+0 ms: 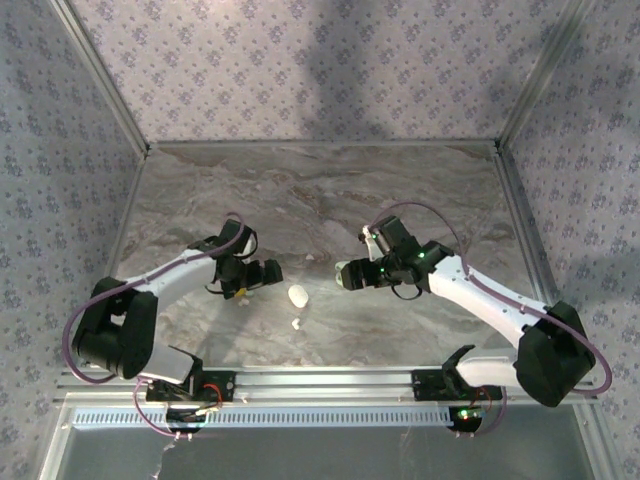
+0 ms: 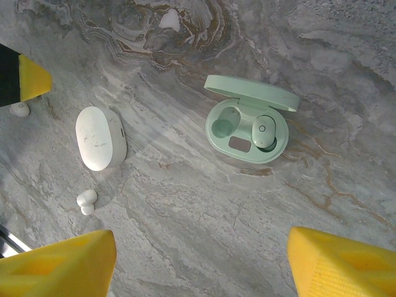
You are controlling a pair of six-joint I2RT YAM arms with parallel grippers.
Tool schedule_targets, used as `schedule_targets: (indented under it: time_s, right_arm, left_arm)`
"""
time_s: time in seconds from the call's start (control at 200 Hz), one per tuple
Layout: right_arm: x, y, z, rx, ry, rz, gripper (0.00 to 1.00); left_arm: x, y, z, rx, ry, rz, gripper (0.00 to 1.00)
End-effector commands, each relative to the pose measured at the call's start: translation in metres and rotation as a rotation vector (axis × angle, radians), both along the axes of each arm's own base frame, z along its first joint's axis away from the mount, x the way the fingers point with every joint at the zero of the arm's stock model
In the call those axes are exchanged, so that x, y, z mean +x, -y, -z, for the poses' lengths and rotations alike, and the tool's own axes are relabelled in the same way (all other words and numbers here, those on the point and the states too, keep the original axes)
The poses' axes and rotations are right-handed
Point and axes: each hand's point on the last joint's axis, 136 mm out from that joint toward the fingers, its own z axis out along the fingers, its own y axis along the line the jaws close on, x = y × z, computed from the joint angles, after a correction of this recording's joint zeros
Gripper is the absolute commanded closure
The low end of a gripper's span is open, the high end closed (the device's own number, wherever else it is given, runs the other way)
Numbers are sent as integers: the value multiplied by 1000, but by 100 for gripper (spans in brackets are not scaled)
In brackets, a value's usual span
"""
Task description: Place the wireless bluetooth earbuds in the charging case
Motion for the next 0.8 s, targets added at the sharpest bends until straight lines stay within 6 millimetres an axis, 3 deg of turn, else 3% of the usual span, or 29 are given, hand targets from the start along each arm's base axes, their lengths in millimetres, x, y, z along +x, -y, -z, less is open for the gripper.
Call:
schedule_targets:
  time_s: [0.0, 0.795]
  right_arm:
    - [-5, 7, 2, -13, -5, -8, 25]
    - [-5, 11, 4, -5, -13, 4, 25]
  left_arm:
    - [3, 7, -4, -19, 2, 14, 0]
    - [-13, 29, -5, -30, -14, 69, 0]
